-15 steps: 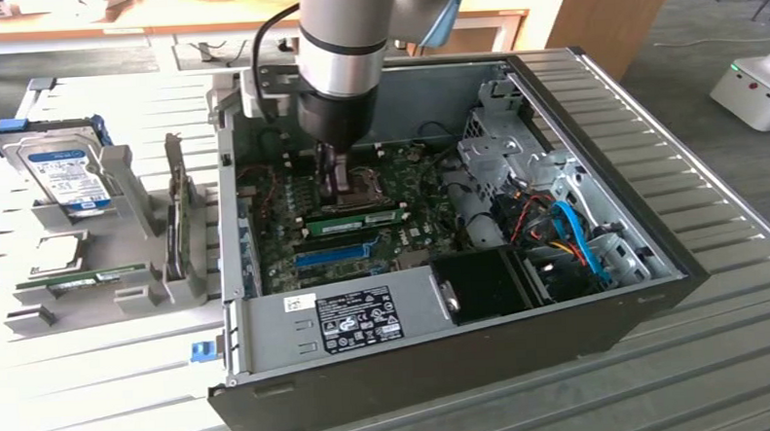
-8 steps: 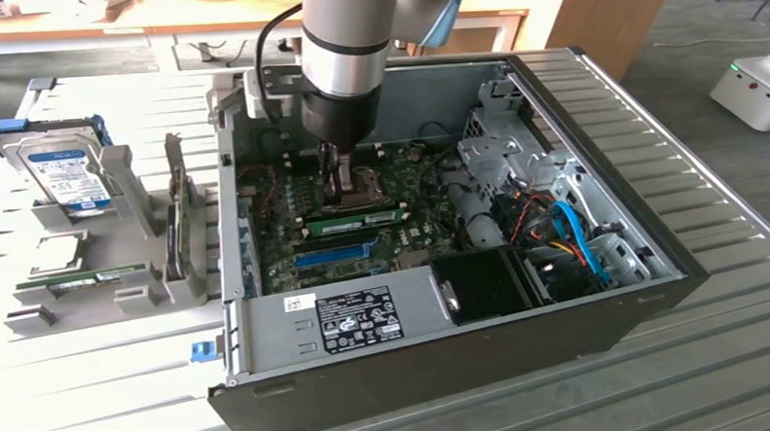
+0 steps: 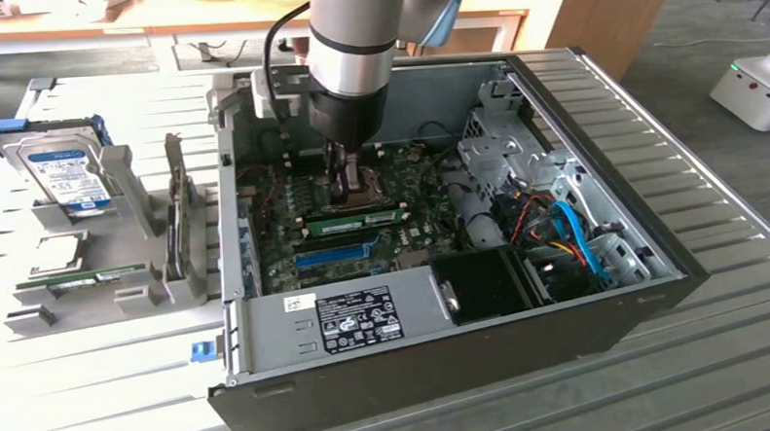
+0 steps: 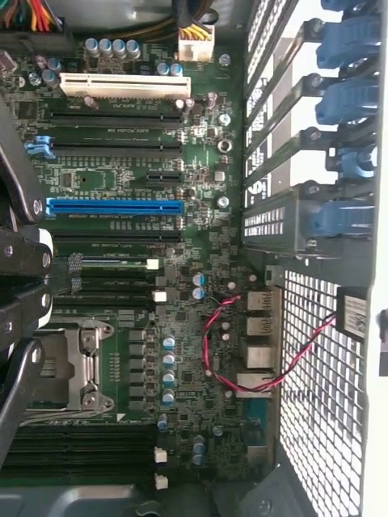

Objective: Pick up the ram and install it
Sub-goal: 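Press down the ram until it locks into place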

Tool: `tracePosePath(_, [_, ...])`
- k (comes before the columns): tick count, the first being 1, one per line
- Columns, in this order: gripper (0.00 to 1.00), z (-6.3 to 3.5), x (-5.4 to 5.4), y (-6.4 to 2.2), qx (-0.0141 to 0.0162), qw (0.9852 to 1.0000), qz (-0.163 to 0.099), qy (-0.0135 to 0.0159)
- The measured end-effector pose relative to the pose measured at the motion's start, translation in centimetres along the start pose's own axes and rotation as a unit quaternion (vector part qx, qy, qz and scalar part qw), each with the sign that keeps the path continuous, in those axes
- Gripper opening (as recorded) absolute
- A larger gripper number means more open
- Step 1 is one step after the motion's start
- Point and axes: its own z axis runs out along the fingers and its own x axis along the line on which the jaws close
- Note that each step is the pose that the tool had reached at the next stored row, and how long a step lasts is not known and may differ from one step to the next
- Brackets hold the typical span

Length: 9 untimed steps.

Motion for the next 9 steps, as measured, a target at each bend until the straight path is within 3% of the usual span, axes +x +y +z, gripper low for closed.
tracePosePath(9, [0.11,-0.28,-0.02,-0.22,0.0004,1.0000,0.000,0.0000])
